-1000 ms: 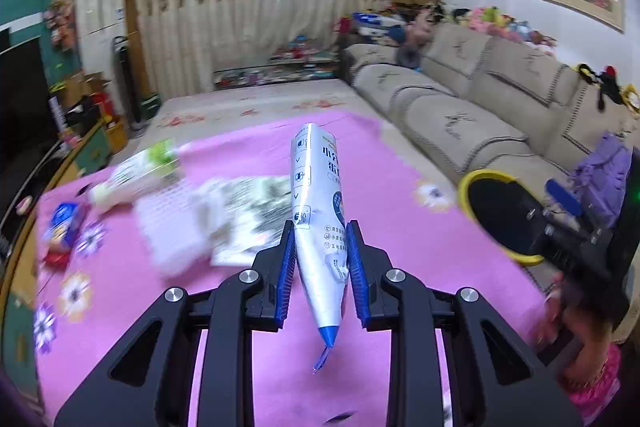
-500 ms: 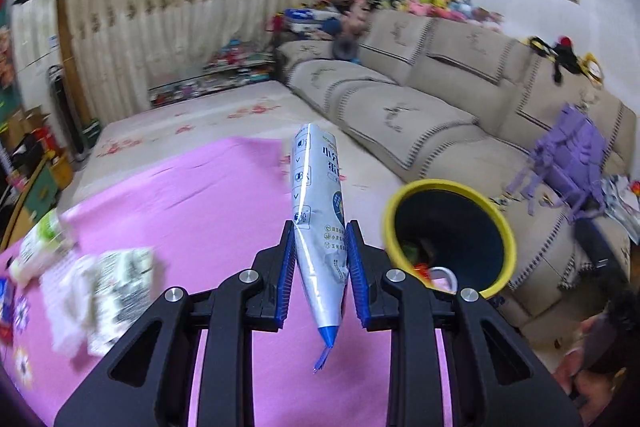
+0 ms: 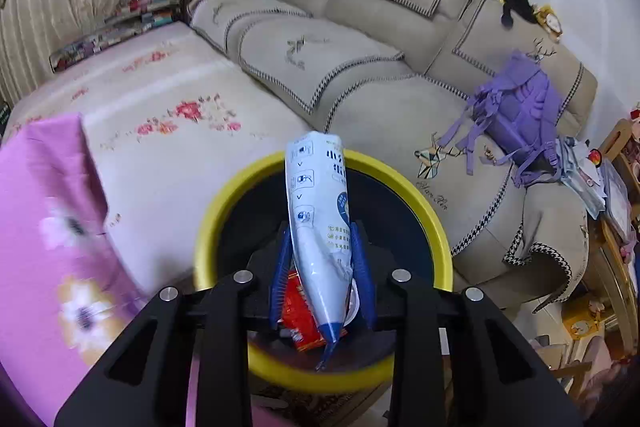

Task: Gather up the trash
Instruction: 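Carry the white tube over the bin and open the left gripper, then move both tools back toward the table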

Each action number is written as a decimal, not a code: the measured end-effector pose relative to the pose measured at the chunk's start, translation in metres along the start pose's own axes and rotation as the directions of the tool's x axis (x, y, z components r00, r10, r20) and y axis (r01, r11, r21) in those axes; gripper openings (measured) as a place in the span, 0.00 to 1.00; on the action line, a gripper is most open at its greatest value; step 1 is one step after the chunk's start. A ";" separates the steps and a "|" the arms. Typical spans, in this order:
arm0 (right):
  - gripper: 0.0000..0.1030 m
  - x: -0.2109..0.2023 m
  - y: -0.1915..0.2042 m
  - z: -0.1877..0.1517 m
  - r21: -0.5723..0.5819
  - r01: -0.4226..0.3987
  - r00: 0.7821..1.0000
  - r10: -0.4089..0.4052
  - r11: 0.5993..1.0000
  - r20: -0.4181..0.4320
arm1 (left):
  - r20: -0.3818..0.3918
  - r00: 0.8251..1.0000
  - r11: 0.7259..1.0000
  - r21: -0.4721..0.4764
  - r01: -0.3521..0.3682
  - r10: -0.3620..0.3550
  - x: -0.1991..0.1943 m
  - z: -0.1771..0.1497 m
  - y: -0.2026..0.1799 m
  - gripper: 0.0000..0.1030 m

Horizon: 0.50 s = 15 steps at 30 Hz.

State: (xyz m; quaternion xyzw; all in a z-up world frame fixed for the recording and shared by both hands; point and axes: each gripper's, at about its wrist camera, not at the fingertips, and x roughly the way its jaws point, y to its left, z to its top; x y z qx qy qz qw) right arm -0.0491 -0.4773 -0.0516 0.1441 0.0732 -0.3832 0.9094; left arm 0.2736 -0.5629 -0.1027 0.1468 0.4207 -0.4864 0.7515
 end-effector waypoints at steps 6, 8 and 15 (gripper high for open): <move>0.93 0.005 -0.001 0.003 0.009 0.018 1.000 -0.018 1.000 -0.007 | -0.013 0.999 0.999 -0.035 -0.035 0.035 0.036 0.005 -0.002 0.74; 0.93 0.006 0.001 0.003 0.004 0.019 1.000 -0.019 1.000 -0.008 | -0.001 1.000 0.999 -0.050 -0.017 0.017 0.027 0.003 0.002 0.79; 0.93 0.000 0.026 0.002 -0.034 -0.012 1.000 0.012 0.999 -0.002 | 0.237 0.970 0.997 -0.075 -0.034 0.051 -0.100 -0.039 0.037 0.95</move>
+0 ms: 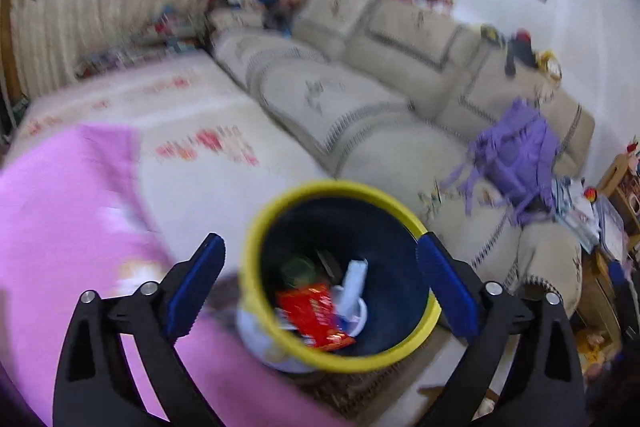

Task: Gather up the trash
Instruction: 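Move both tools back toward the table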

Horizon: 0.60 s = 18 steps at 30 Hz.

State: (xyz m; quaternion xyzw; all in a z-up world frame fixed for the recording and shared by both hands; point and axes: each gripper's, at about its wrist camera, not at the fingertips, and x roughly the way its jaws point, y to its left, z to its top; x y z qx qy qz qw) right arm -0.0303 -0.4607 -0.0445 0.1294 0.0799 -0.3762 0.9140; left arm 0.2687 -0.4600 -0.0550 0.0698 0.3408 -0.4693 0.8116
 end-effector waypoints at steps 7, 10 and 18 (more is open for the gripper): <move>0.93 0.006 0.048 -0.002 -0.028 -0.099 0.994 0.097 0.995 -0.052 | 0.193 0.959 0.978 -0.059 -0.200 0.208 -0.146 -0.053 0.075 0.95; 0.93 0.007 0.083 -0.002 -0.056 -0.169 0.984 0.165 0.984 -0.068 | 0.252 0.902 0.936 -0.116 -0.332 0.351 -0.201 -0.082 0.115 0.95; 0.93 0.014 0.194 -0.003 -0.126 -0.380 0.921 0.363 0.916 -0.141 | 0.241 0.672 0.713 -0.282 -0.642 0.700 -0.299 -0.155 0.214 0.95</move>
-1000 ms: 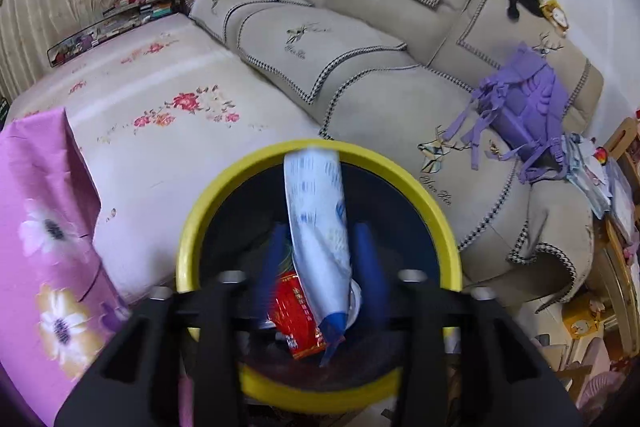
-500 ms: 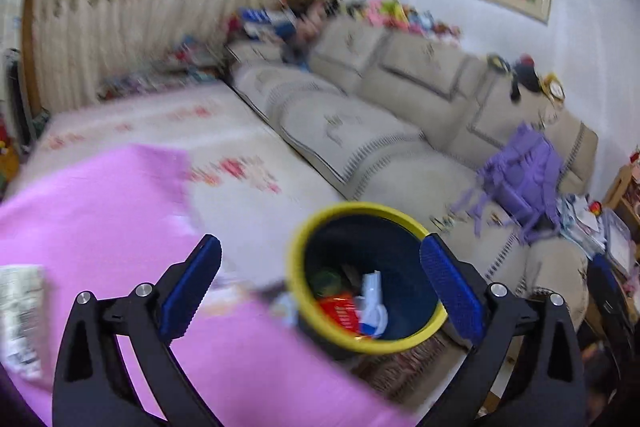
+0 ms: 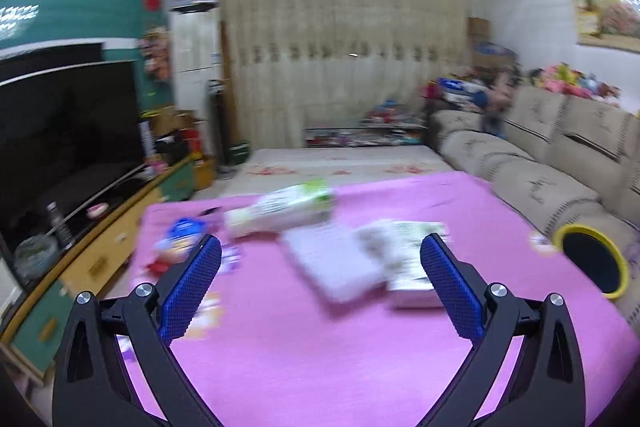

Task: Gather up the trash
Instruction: 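Move both tools back toward the table, then grasp the white printed box with the right gripper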

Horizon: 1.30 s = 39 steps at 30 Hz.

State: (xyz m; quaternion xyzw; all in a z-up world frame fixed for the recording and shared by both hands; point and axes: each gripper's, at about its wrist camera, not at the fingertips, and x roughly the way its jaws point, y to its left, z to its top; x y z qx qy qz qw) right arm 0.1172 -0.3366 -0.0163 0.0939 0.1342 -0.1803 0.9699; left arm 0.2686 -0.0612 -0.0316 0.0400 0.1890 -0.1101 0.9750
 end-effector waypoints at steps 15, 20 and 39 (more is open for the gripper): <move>0.93 0.123 0.213 -0.037 -0.052 -0.286 0.908 0.253 0.957 -0.333 | -0.004 0.999 0.997 -0.071 -0.042 0.042 0.006 -0.019 0.037 0.95; 0.93 0.153 0.241 -0.060 -0.084 -0.253 0.879 0.193 0.964 -0.436 | -0.017 0.999 0.995 -0.090 -0.036 0.035 0.006 -0.019 0.036 0.95; 0.93 0.202 0.264 -0.089 -0.090 -0.207 0.800 0.116 0.974 -0.589 | -0.038 0.999 0.995 -0.098 -0.004 0.000 0.007 -0.022 0.033 0.95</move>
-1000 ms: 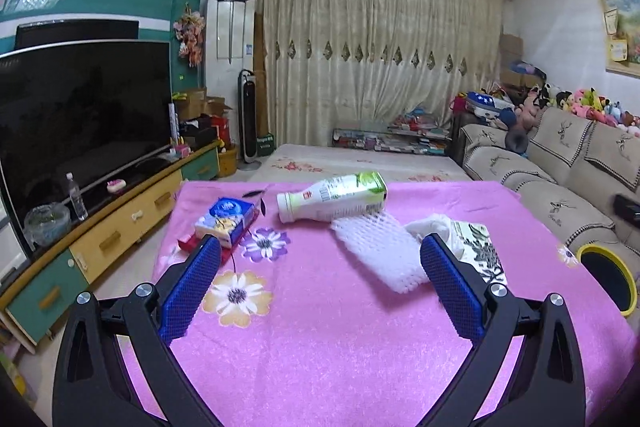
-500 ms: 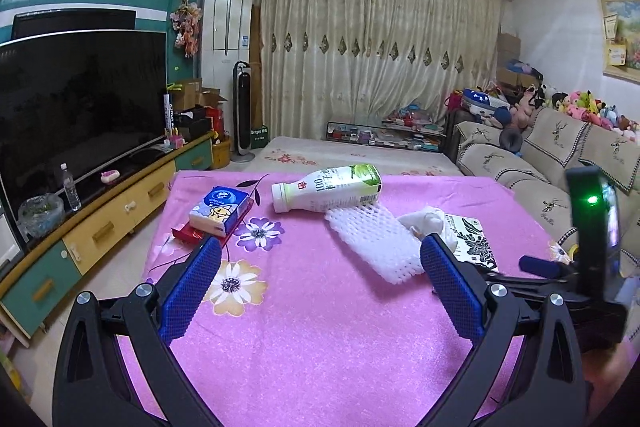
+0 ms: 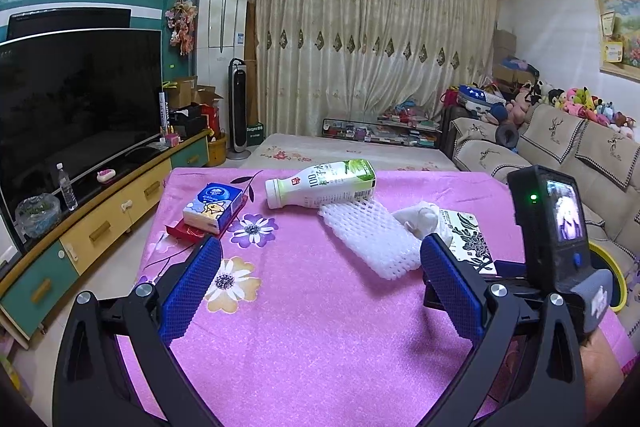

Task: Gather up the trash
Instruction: 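Grasp the white printed box with the right gripper, then carry the white box over the bin and open the right gripper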

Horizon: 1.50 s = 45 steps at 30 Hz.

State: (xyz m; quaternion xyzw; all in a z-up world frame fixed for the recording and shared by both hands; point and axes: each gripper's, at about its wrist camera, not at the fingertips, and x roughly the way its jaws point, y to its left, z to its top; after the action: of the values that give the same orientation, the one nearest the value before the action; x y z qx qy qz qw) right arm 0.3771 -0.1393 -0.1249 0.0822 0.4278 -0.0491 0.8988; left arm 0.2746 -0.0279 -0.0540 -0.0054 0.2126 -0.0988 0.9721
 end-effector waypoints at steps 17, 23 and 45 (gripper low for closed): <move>0.72 -0.079 -0.058 -0.031 -0.002 -0.044 0.988 0.043 0.999 0.149 | -0.012 1.000 1.000 0.023 0.011 -0.011 0.004 -0.003 -0.007 0.95; 0.72 -0.129 -0.090 -0.045 0.013 -0.054 0.974 0.049 0.998 0.220 | -0.018 1.000 0.999 0.038 0.013 -0.012 0.008 -0.004 -0.012 0.95; 0.71 -0.214 -0.228 -0.038 0.229 -0.086 0.939 0.002 0.970 0.343 | -0.037 0.999 0.997 0.068 0.036 -0.033 0.014 -0.008 -0.017 0.95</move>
State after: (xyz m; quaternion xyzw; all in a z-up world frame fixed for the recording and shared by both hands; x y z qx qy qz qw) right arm 0.1774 -0.3517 -0.0057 0.1905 0.2552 -0.0937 0.9433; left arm 0.2805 -0.0467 -0.0665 0.0261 0.2264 -0.1228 0.9659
